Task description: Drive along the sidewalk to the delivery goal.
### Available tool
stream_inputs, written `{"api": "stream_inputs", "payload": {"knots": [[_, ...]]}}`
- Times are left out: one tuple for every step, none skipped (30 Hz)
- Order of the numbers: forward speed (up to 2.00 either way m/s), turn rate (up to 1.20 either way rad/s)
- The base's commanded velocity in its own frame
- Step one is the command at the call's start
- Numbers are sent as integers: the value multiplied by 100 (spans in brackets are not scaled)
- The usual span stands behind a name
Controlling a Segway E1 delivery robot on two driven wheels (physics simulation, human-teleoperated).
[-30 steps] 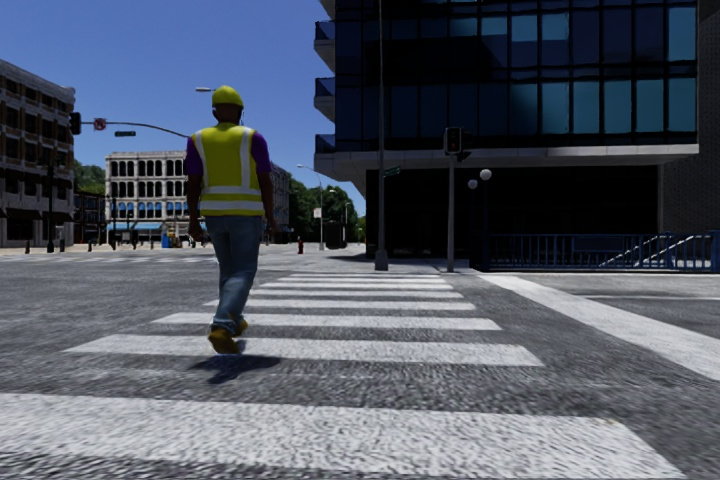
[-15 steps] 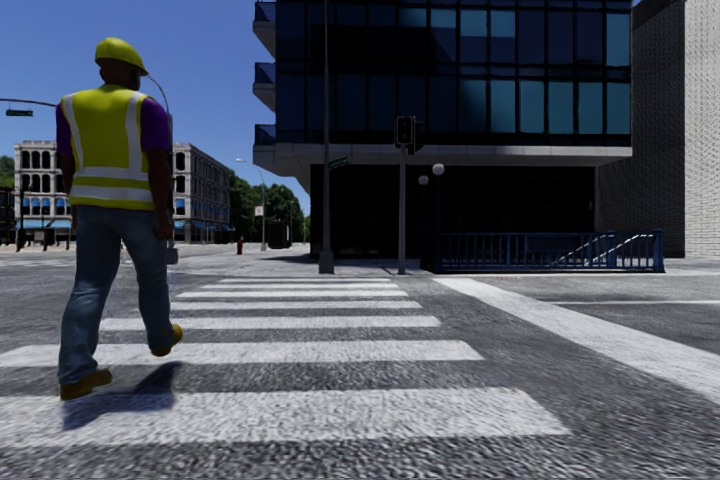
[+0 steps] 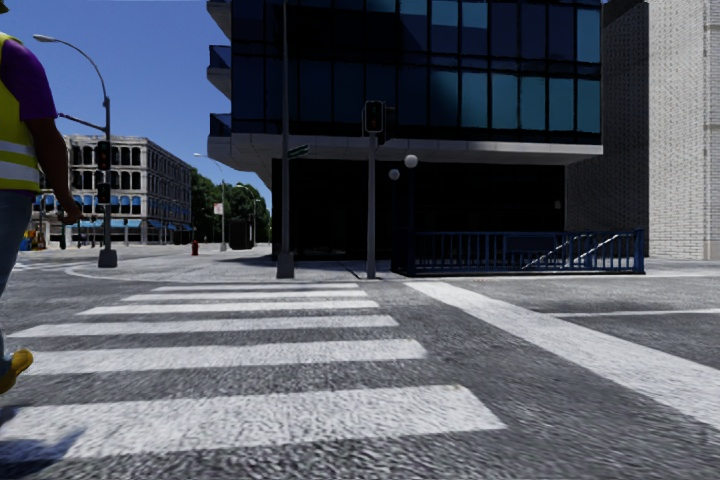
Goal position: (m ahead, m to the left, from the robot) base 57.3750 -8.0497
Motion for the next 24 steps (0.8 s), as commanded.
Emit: {"api": "stream_inputs", "payload": {"knots": [[200, 0], [200, 0], [200, 0], [200, 0], [200, 0], [200, 0], [200, 0], [200, 0], [200, 0], [200, 0], [200, 0], [200, 0], [200, 0], [200, 0], [200, 0], [200, 5], [200, 24], [200, 24], [200, 31], [200, 33], [200, 33], [200, 33], [200, 27], [200, 14]]}}
